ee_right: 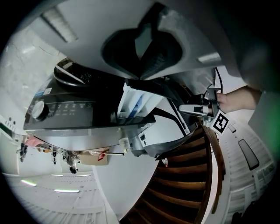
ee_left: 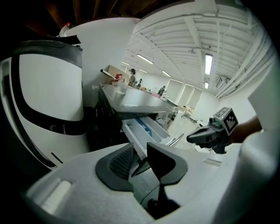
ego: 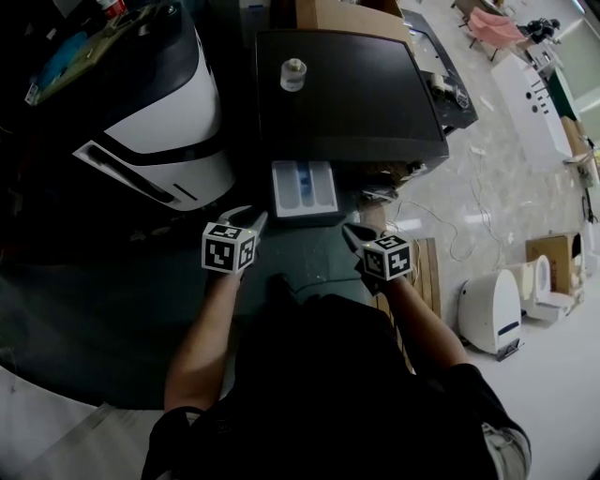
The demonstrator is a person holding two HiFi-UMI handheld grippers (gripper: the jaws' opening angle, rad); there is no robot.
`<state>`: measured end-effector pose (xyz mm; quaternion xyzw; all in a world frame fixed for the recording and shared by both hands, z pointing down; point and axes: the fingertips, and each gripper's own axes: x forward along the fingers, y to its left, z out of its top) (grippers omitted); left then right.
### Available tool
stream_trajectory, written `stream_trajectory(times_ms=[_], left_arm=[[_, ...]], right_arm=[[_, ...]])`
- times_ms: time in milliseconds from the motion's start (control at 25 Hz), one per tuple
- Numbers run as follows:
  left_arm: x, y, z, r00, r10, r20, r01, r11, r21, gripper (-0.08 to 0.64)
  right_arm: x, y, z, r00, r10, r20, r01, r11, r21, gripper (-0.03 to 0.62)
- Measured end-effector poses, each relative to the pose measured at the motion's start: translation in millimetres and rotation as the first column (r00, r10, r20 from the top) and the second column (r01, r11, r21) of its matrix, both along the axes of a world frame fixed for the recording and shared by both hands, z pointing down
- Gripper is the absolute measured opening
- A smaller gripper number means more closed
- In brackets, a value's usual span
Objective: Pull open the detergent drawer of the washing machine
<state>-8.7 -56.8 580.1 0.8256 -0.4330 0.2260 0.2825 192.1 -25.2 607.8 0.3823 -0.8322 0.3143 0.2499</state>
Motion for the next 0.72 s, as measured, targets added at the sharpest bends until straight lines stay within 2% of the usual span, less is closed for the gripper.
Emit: stream_trajectory(times_ms=[120,280,440,720], left_arm=[[-0.9,-10.3,-12.3,1.000,0.011,-0.021,-0.010,1.000,0.027,0.103],[2.6,-22.8,-28.3,0.999,0.033,-0.042,-0.031,0.998,0.057,0.095],[6.0,-38.3,-40.0,0.998,0.041,-0.055,-0.036,0.996,0.083,0.086],[20.0,-67.5,-68.9,0.999,-0.004,-0.054,0.013,0.989,0.150,0.069]], right_arm=[[-2.0,-4.7,-14.4,0.998,0.048,0.027,-0.048,0.999,-0.003,0.003],[13.3,-15.5,-16.8,0.997,0.070,-0.017,-0.070,0.997,0.014,0.003],[26.9,-35.7,-27.9,0.994,0.109,-0.023,-0.108,0.993,0.045,0.003],[40.1,-80.8,-64.2,0.995,0.086,0.041,-0.091,0.988,0.124,0.003]])
